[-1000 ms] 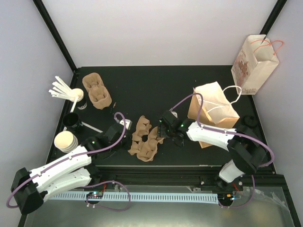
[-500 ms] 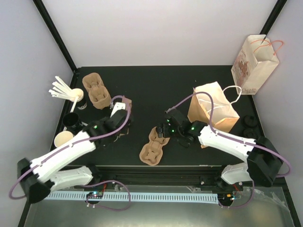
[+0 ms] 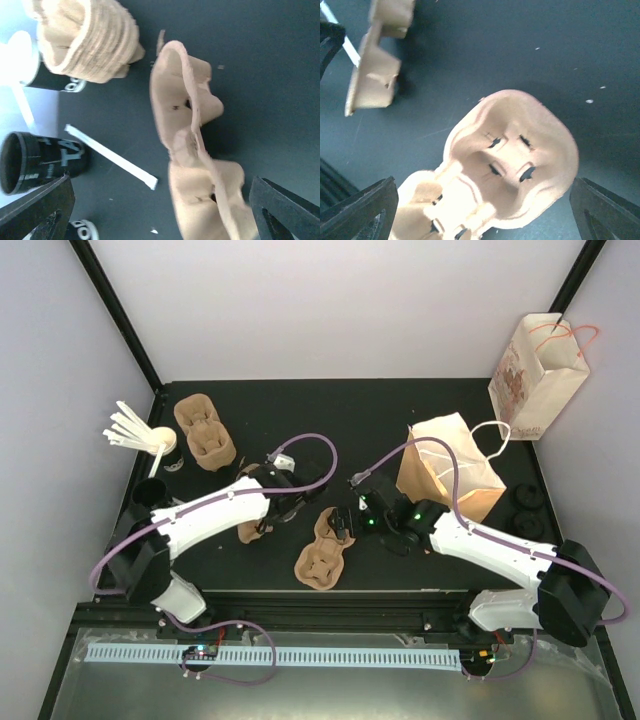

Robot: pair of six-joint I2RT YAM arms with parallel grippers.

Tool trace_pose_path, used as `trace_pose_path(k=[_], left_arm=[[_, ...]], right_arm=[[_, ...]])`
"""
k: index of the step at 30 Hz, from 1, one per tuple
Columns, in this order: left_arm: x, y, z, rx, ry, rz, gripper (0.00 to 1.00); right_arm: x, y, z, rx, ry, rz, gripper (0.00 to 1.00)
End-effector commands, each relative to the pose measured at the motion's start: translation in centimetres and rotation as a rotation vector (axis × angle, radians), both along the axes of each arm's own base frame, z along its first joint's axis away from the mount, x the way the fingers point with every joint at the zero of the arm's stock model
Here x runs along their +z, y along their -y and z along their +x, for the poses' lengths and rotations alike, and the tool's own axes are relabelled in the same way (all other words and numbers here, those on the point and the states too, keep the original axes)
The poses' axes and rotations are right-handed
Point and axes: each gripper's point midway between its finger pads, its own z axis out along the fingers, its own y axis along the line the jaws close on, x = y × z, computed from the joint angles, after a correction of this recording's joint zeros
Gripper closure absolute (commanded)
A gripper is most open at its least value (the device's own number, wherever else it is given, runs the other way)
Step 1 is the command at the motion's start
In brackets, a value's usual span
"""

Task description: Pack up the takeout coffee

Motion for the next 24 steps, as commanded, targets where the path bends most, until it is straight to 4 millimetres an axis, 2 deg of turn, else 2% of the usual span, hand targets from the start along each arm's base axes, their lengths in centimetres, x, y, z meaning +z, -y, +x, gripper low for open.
trace_pose_path(k=[1, 3, 6, 12, 14, 18, 24], left_arm=[[1.0, 3.8, -1.5, -0.130, -0.054, -0.264, 0.01], [1.2, 5.3, -2.4, -0.189, -0.074, -0.406, 0.01], [2.3, 5.8, -3.4, -0.226, -0.048, -0.582, 0.01], [2.9, 3.0, -3.6, -0.173, 0.031, -0.838, 0.01], [3.7, 2.1, -3.8, -0.170, 0.075, -0.903, 0.01], [4.7, 0.6, -4.2, -0.152, 0.112, -0.959, 0.01], [4.1, -0.2, -4.3, -0.130, 0.082, -0.978, 0.01]], right_arm=[[0.8, -1.8, -2.0, 0.214, 0.005, 0.031, 0.04], [1.0, -2.3, -2.9, 0.307, 0.030, 0.026, 0.05], [1.1, -2.8, -3.6, 0.392, 0.084, -0.032, 0.06], [-0.6, -4.7, -4.5, 0.517, 0.147, -0.200, 0.08], [-1.6, -5.5, -5.1, 0.565, 0.155, -0.266, 0.08], [-3.7, -6.1, -5.4, 0.619, 0.162, -0.425, 0.08], [-6.2, -5.7, -5.0, 0.622, 0.146, -0.560, 0.09]])
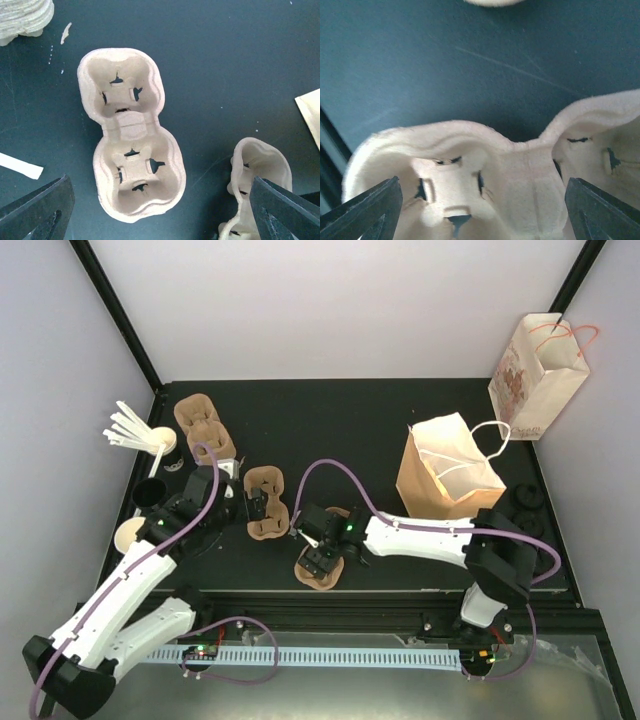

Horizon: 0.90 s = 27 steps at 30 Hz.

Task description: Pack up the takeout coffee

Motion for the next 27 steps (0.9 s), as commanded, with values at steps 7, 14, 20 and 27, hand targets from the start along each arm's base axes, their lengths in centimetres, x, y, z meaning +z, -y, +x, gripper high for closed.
trace_pose_path(k=[7, 14, 20, 27], left_arm=[[0.2, 0.8, 0.0, -0.053, -0.003, -0.065, 0.01], [0.0, 0.7, 0.0, -0.057, -0.010, -0.066, 0.01], [0.5, 1.0, -0.3, -0.078, -0.006, -0.088, 0.01], [1.5, 1.4, -0.5, -0.103, 0.016, -0.111, 0.01]], right_arm=[[-2.3, 2.3, 1.7, -0.025, 0.090, -0.179, 0.09], [-4.1, 1.8, 1.4, 0.018, 0.061, -0.206, 0.25], [-3.6, 1.5, 1.4, 0.019, 0.066, -0.193, 0.42], [1.2, 1.2, 1.5, -0.007, 0.104, -0.069, 0.50]])
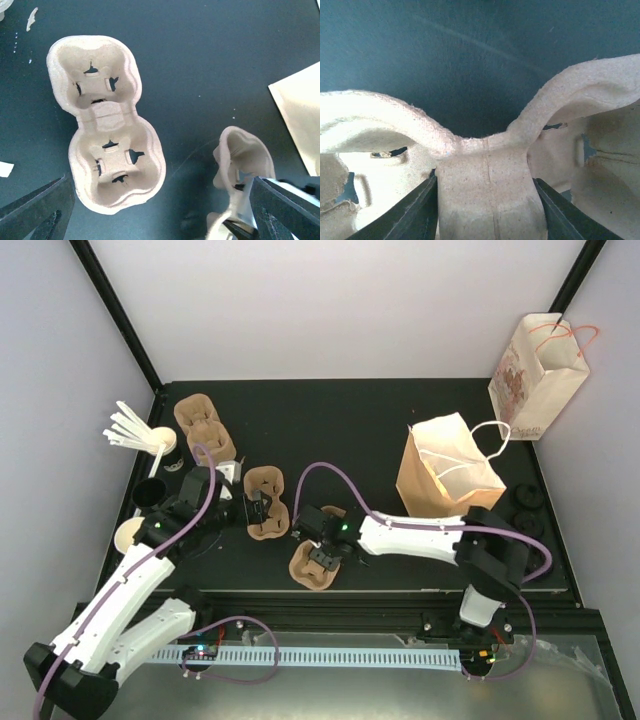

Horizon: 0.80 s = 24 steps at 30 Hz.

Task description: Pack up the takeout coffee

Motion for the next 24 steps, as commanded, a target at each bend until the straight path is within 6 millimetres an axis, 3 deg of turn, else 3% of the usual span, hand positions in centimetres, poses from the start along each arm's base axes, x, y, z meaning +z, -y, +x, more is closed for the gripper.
trace_pose_path(k=[1, 4, 8, 12, 15, 18, 24], left_arm=[[1.7, 0.6, 0.1, -0.038, 0.046, -0.034, 0.01], [2.2, 1.0, 0.0, -0.061, 0.053, -0.051, 0.01], [3.2, 2.0, -0.2, -0.114, 0.081, -0.086, 0.01], [4.5, 3.9, -0.4, -0.198, 0.110, -0.179, 0.01], [5.5, 6.3, -0.5, -0.282, 0.112, -0.298, 0.01], [7.1, 8.8, -0.4, -0.346, 0.118, -0.376, 0.03], [10.3, 16.6, -0.5, -0.507, 0.185, -0.326, 0.04]], right_arm=[[5.4, -0.8, 0.4, -0.017, 0.059, 0.136, 0.50], [9.4, -0.6, 0.5, -0.040, 0.096, 0.225, 0.50], [18.1, 0.2, 0.6, -0.080, 0.171, 0.427, 0.50], [28.3, 3.5, 0.7, -0.167, 0.273, 0.694, 0.54], [33.8, 7.4, 1.3, -0.260, 0.350, 0.840, 0.56], [36.9, 11.1, 1.9, -0.371, 0.412, 0.896, 0.59], [40.4, 18.0, 2.4, -0.616, 0.553, 0.976, 0.60]])
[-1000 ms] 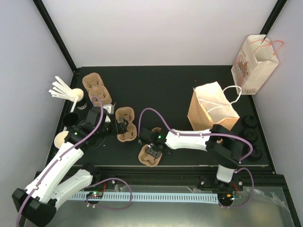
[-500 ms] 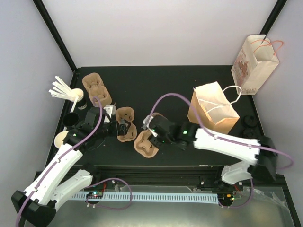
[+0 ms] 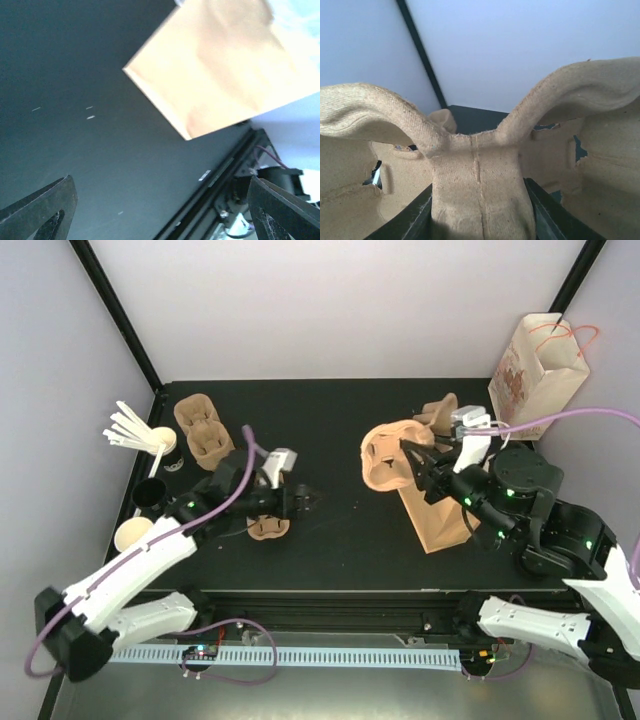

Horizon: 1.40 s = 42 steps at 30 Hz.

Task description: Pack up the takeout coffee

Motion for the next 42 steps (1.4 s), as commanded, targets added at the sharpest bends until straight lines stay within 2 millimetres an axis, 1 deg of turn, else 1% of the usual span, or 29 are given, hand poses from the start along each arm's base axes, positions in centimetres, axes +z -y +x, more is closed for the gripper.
trace_pose_path(k=[1, 3, 7, 9, 11, 13, 14, 15, 16, 17, 19, 20, 25, 27, 30, 33, 34, 35, 37, 38, 40, 42], left_arm=[[6.2, 6.5, 0.5, -0.120, 0.173, -0.069, 0.05], [7.3, 9.2, 0.6, -0.178, 0.242, -0.052, 0.08], [9.3, 14.0, 1.7, -0.263, 0.390, 0.001, 0.15], [10.6, 16.5, 1.9, -0.306, 0.464, 0.023, 0.17], [11.8, 18.7, 2.1, -0.341, 0.536, 0.034, 0.19], [12.5, 20.8, 2.3, -0.370, 0.596, 0.038, 0.20], [12.5, 21.8, 2.3, -0.387, 0.619, 0.043, 0.20], [13.3, 22.7, 2.5, -0.397, 0.651, 0.040, 0.20], [13.5, 23.6, 2.5, -0.410, 0.664, 0.043, 0.21], [12.8, 24.6, 2.7, -0.429, 0.660, 0.064, 0.22], [12.7, 26.3, 2.7, -0.460, 0.667, 0.072, 0.26], [12.4, 27.2, 2.6, -0.481, 0.667, 0.081, 0.28], [10.8, 30.5, 2.5, -0.534, 0.654, 0.141, 0.36], [9.9, 31.2, 2.9, -0.533, 0.636, 0.179, 0.39], [8.4, 31.6, 3.8, -0.511, 0.608, 0.230, 0.46], [7.3, 31.2, 4.3, -0.492, 0.589, 0.275, 0.58], [7.2, 31.0, 4.4, -0.486, 0.587, 0.288, 0.65], [7.2, 30.8, 4.5, -0.480, 0.588, 0.297, 0.72], [7.6, 30.1, 4.5, -0.468, 0.589, 0.318, 0.91], [8.1, 29.6, 4.6, -0.453, 0.591, 0.325, 0.97], [9.3, 28.3, 4.7, -0.412, 0.592, 0.337, 0.99], [11.0, 26.9, 4.3, -0.378, 0.588, 0.321, 0.98]], right_arm=[[-0.2, 4.8, 0.4, -0.207, -0.025, 0.051, 0.60], [0.8, 6.8, -0.1, -0.247, 0.006, 0.126, 0.60], [2.0, 9.7, -1.5, -0.273, 0.078, 0.264, 0.60], [2.5, 11.0, -2.2, -0.285, 0.107, 0.317, 0.60], [3.0, 12.0, -2.7, -0.290, 0.141, 0.367, 0.60], [3.6, 12.8, -3.3, -0.283, 0.180, 0.409, 0.60], [3.9, 13.2, -3.6, -0.282, 0.200, 0.431, 0.60], [4.2, 13.6, -3.9, -0.278, 0.219, 0.447, 0.60], [4.5, 14.0, -4.2, -0.277, 0.235, 0.464, 0.60], [4.8, 14.4, -4.5, -0.276, 0.248, 0.480, 0.60], [5.3, 15.0, -4.9, -0.280, 0.267, 0.491, 0.60], [5.5, 15.2, -5.0, -0.281, 0.274, 0.493, 0.60], [6.1, 15.3, -5.4, -0.263, 0.294, 0.497, 0.57], [6.2, 15.4, -5.5, -0.257, 0.297, 0.503, 0.57], [6.2, 15.5, -5.6, -0.260, 0.299, 0.503, 0.57], [6.3, 15.8, -5.7, -0.259, 0.303, 0.512, 0.57], [6.2, 15.8, -5.8, -0.257, 0.303, 0.512, 0.57], [6.2, 15.7, -5.8, -0.255, 0.303, 0.512, 0.57], [6.1, 15.7, -5.8, -0.255, 0.304, 0.509, 0.57], [6.0, 15.7, -5.8, -0.256, 0.304, 0.507, 0.57], [6.0, 15.6, -5.7, -0.255, 0.303, 0.503, 0.57], [5.8, 15.3, -5.6, -0.249, 0.300, 0.493, 0.57]])
